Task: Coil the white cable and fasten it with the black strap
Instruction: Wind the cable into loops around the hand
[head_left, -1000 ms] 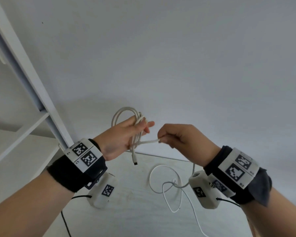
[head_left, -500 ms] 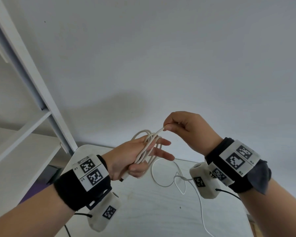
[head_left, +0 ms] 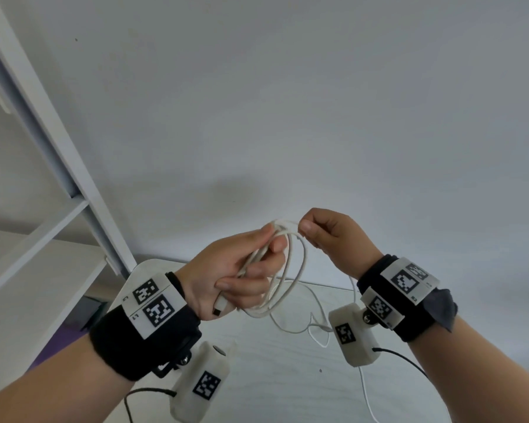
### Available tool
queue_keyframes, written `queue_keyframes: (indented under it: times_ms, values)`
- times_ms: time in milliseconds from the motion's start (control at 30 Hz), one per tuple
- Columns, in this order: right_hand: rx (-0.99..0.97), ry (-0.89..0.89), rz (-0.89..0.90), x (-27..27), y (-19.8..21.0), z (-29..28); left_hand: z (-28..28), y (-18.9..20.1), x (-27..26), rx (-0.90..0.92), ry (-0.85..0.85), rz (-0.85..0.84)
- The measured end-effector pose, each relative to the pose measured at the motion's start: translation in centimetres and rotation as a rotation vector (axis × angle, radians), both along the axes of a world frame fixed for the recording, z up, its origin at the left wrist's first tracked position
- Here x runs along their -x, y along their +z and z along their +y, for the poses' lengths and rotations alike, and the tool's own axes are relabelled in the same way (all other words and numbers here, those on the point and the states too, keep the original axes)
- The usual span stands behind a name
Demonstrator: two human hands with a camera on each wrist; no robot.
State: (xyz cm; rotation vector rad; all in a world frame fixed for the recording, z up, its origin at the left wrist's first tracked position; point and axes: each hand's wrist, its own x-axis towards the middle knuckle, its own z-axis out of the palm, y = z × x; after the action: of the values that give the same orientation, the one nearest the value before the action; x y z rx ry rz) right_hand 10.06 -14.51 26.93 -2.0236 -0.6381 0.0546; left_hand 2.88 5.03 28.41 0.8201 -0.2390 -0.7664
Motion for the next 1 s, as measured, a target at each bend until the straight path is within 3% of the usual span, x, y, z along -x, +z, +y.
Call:
queue_keyframes:
  times_ms: [167, 500, 633, 833, 1000]
  values:
    - [-0.033, -0.085, 0.255, -0.4, -3.7, -1.5, 1.6, 2.8, -1.5, 0.337, -0.064, -0.014]
    - [-0.073, -0.151, 0.412, 0.8, -6.8, -2.4, 5.7, 5.7, -4.5, 0.476, 0.167, -0.055]
    - [-0.044, -0.159, 0.349, 0.9, -6.8, -2.9, 6.2, 5.8, -4.5, 0.348, 0.308, -0.119]
    - [0.314, -0.143, 0.079, 1.3, -6.5, -2.4, 4.1, 5.0, -4.0, -0.118, 0.715, -0.247]
    - [0.545, -0.010, -0.039, 2.4, -4.9, -1.0, 3.1, 4.1, -3.9, -0.172, 0.735, -0.306]
